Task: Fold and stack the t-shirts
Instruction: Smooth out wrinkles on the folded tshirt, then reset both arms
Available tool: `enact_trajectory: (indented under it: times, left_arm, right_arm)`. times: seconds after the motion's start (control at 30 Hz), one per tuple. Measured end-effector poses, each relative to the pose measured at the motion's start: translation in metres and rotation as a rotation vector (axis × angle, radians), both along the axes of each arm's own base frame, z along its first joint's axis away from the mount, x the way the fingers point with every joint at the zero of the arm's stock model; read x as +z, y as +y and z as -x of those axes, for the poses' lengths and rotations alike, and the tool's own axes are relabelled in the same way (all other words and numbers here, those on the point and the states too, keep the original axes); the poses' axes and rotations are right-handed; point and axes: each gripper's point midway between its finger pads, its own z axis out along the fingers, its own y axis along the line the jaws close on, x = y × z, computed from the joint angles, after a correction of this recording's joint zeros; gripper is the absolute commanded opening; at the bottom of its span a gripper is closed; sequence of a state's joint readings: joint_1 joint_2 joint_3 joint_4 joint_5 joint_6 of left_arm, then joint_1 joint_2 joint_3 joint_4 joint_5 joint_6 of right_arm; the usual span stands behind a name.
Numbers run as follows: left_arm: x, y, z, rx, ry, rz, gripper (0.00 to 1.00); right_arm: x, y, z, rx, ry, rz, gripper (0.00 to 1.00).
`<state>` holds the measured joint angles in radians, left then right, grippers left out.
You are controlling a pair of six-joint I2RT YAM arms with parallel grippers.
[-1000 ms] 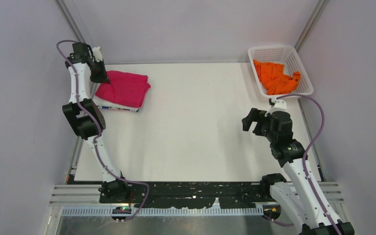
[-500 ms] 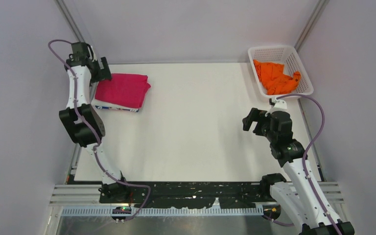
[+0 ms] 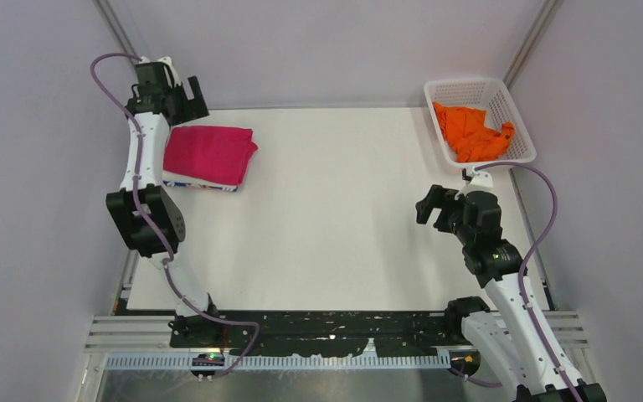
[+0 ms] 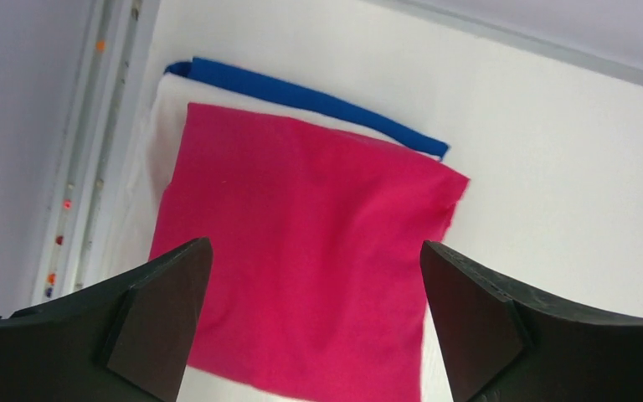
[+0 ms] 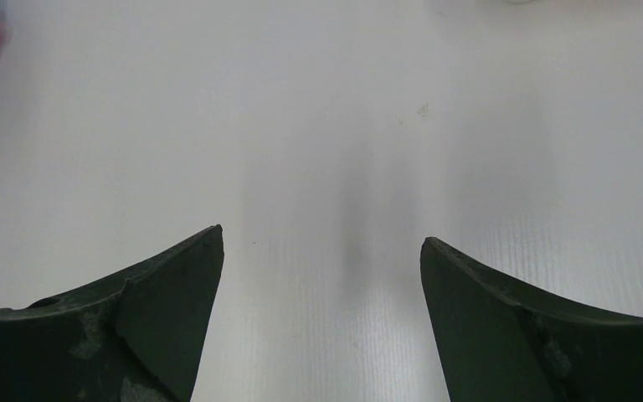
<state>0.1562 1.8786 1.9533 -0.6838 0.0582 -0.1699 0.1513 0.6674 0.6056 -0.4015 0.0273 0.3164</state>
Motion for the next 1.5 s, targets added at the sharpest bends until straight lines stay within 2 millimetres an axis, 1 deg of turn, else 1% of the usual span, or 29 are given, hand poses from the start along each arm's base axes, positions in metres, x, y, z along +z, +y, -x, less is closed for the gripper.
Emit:
enact_trajectory:
  times: [0.03,0.1,0.17,0.23,0.27,0.3,0.33,0.57,0.63,0.7,0.77,0.8,0.87,0.9,0.93,0.97,1.03,1.07,1.1,1.13,1.17,1.23,1.27,1.3,1.37,1.4,1.43,1.47,1.5]
  left_arm:
    - [-0.019,0.005,-0.006,0.011,0.035,0.023,0.99]
    - [-0.063,0.015,-0.015,0.038,0.12,0.069,0.99]
    - [-0.11,0.023,-0.015,0.065,0.222,0.115,0.99]
    - [-0.147,0.027,-0.011,0.087,0.308,0.15,0.99]
    - [-0.162,0.029,-0.008,0.1,0.346,0.165,0.99]
    - [-0.173,0.031,-0.004,0.109,0.376,0.177,0.99]
    - [-0.179,0.032,-0.002,0.113,0.394,0.186,0.99]
    - [-0.179,0.033,0.004,0.126,0.402,0.203,0.99]
    - [-0.175,0.033,0.006,0.14,0.398,0.216,0.99]
    - [-0.164,0.031,0.008,0.153,0.386,0.234,0.99]
    - [-0.145,0.026,0.012,0.162,0.365,0.259,0.99]
    - [-0.131,0.024,0.015,0.167,0.345,0.271,0.99]
    - [-0.096,0.019,0.021,0.171,0.279,0.283,0.99]
    - [-0.076,0.015,0.028,0.168,0.232,0.284,0.99]
    - [-0.061,0.011,0.037,0.166,0.197,0.286,0.99]
    - [-0.043,0.004,0.05,0.163,0.143,0.289,0.99]
    - [-0.016,-0.014,0.086,0.147,0.041,0.303,0.99]
    - [-0.008,-0.025,0.103,0.133,-0.005,0.317,0.99]
    - [-0.005,-0.038,0.12,0.116,-0.046,0.333,0.99]
    - [-0.008,-0.053,0.137,0.091,-0.078,0.351,0.99]
    - [-0.016,-0.066,0.148,0.065,-0.082,0.36,0.99]
    - [-0.042,-0.103,0.175,-0.012,-0.069,0.366,0.99]
    - [-0.055,-0.12,0.185,-0.051,-0.049,0.36,0.99]
    - [-0.076,-0.139,0.198,-0.096,-0.02,0.34,0.99]
    - [-0.118,-0.171,0.231,-0.195,0.042,0.306,0.99]
    - [-0.137,-0.182,0.249,-0.24,0.068,0.294,0.99]
    - [-0.15,-0.186,0.26,-0.263,0.079,0.286,0.99]
    - [-0.164,-0.186,0.272,-0.273,0.085,0.275,0.99]
    - [-0.171,-0.185,0.278,-0.274,0.086,0.269,0.99]
  right_arm:
    - [0.0,0.0,0.0,-0.002,0.0,0.001,0.96]
    - [0.0,-0.001,0.0,-0.005,0.0,0.002,0.95]
    - [0.0,-0.001,0.0,-0.005,0.0,0.003,0.95]
    - [0.0,-0.001,0.0,-0.008,0.0,0.004,0.95]
    - [0.0,-0.002,0.0,-0.008,0.0,0.005,0.95]
    - [0.0,-0.002,0.0,-0.009,0.0,0.005,0.95]
    - [0.0,-0.002,0.0,-0.011,0.0,0.006,0.95]
    - [0.0,-0.002,0.0,-0.011,0.0,0.006,0.95]
    - [0.0,-0.002,0.0,-0.01,0.0,0.005,0.95]
    - [-0.001,-0.001,0.0,-0.005,0.003,0.003,0.95]
    - [-0.001,0.0,0.001,0.001,0.006,0.0,0.95]
    - [-0.001,0.0,0.001,0.003,0.007,-0.001,0.95]
    - [0.0,0.001,0.003,0.006,0.006,-0.002,0.95]
    - [0.001,0.001,0.004,0.006,0.002,-0.003,0.95]
    - [0.002,0.001,0.004,0.006,-0.004,-0.004,0.95]
    - [0.005,0.0,0.005,0.006,-0.015,-0.006,0.95]
    - [0.011,0.0,0.007,0.006,-0.039,-0.012,0.95]
    - [0.013,0.0,0.008,0.005,-0.048,-0.015,0.95]
    - [0.015,0.0,0.008,0.004,-0.055,-0.017,0.95]
    - [0.016,0.0,0.008,0.001,-0.06,-0.02,0.95]
    - [0.018,0.0,0.009,-0.003,-0.066,-0.023,0.96]
    - [0.018,-0.002,0.009,-0.015,-0.07,-0.028,0.95]
    - [0.019,-0.003,0.01,-0.025,-0.074,-0.03,0.96]
    - [0.017,-0.004,0.01,-0.034,-0.075,-0.03,0.96]
    - [0.009,-0.007,0.012,-0.052,-0.066,-0.031,0.95]
    - [0.004,-0.008,0.013,-0.059,-0.062,-0.034,0.95]
    - [-0.003,-0.009,0.015,-0.067,-0.053,-0.036,0.95]
    - [-0.01,-0.01,0.016,-0.073,-0.039,-0.035,0.95]
    - [-0.017,-0.011,0.017,-0.08,-0.03,-0.035,0.96]
